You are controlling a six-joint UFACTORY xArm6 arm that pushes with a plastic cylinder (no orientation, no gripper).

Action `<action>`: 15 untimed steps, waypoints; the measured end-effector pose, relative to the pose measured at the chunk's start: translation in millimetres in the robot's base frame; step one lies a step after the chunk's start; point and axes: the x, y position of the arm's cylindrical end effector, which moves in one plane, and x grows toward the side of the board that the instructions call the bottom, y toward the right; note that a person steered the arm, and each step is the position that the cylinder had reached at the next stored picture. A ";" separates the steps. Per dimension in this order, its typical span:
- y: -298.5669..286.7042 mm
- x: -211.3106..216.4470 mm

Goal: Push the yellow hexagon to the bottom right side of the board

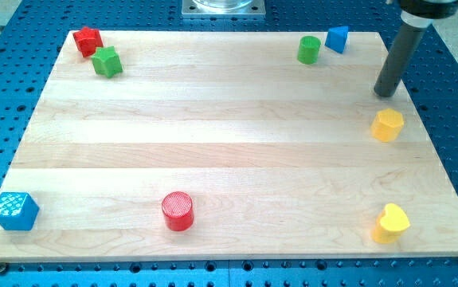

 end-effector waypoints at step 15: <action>-107.9 247.6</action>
